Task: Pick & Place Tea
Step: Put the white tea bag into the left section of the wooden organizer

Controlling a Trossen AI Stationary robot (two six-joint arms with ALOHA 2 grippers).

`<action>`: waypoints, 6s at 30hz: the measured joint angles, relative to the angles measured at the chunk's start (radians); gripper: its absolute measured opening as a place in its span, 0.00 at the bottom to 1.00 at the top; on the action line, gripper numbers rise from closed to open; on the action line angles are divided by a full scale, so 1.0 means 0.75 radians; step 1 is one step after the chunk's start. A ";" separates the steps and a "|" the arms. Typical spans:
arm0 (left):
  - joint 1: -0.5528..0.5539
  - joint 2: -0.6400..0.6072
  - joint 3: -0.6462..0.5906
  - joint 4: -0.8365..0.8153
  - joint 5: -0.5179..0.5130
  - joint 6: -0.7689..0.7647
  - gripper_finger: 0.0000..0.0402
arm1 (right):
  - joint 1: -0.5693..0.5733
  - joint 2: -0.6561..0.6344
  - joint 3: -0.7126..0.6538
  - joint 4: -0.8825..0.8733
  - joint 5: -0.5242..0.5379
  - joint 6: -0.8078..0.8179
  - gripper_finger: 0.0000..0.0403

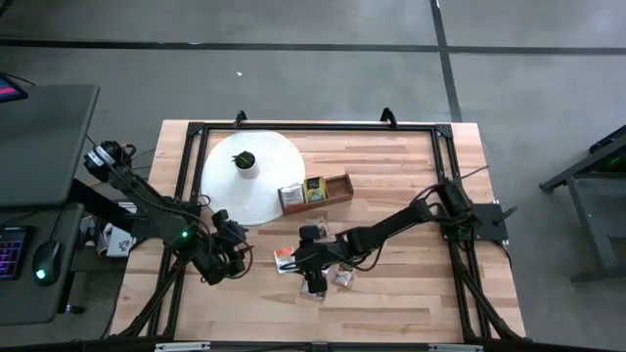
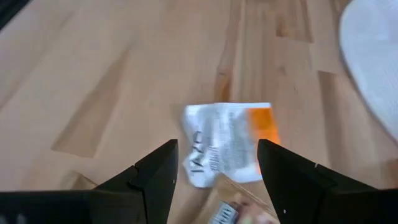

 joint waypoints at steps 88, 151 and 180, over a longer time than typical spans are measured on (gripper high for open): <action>0.002 0.000 0.000 0.912 0.094 0.938 0.59 | -0.248 -0.193 0.000 0.295 -1.082 1.231 0.00; 0.044 0.000 0.002 0.692 -0.046 0.196 0.59 | 0.195 -0.273 0.091 -0.271 0.812 -0.907 0.00; 0.271 0.000 0.002 1.177 0.200 0.436 0.59 | 0.209 -0.273 0.098 -0.344 0.985 -1.067 0.00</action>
